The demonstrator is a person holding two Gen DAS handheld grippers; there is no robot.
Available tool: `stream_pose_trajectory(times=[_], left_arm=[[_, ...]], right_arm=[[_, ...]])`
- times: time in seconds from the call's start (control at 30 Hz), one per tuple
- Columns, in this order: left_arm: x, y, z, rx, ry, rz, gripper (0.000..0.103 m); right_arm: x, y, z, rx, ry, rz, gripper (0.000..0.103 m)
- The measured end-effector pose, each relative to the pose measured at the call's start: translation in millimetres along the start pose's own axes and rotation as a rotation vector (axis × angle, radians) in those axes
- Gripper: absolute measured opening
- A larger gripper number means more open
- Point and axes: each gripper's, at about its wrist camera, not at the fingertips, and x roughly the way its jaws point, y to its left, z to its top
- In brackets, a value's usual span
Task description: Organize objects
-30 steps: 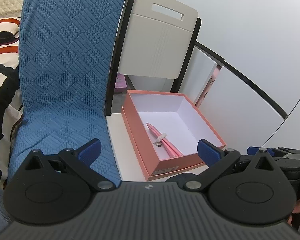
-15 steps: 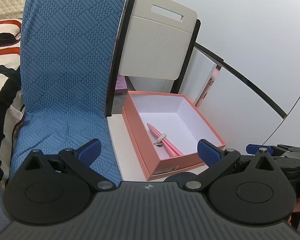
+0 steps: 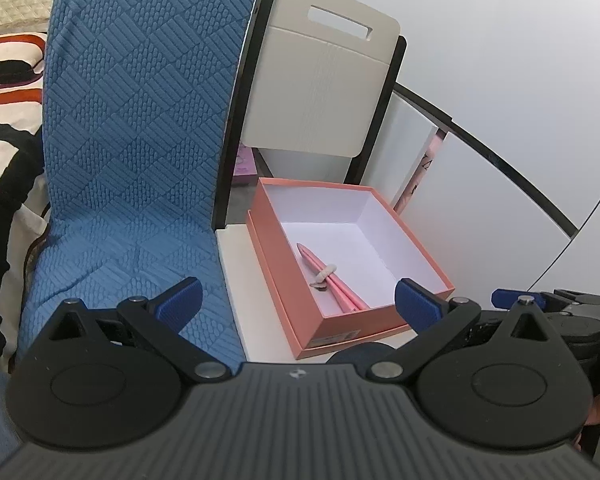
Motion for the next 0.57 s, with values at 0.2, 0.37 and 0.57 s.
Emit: stream_pose_trajectory(times=[0.2, 0.37, 0.57], left_arm=[[2.1, 0.8, 0.7, 0.000, 0.000, 0.010, 0.103], [2.1, 3.0, -0.4, -0.016, 0.003, 0.007, 0.103], [1.2, 3.3, -1.2, -0.009, 0.004, 0.013, 0.103]], right_arm=[[2.3, -0.3, -0.1, -0.001, 0.004, 0.001, 0.092], [5.9, 0.2, 0.1, -0.006, 0.012, 0.001, 0.092], [7.4, 0.8, 0.5, -0.008, 0.012, 0.002, 0.092]])
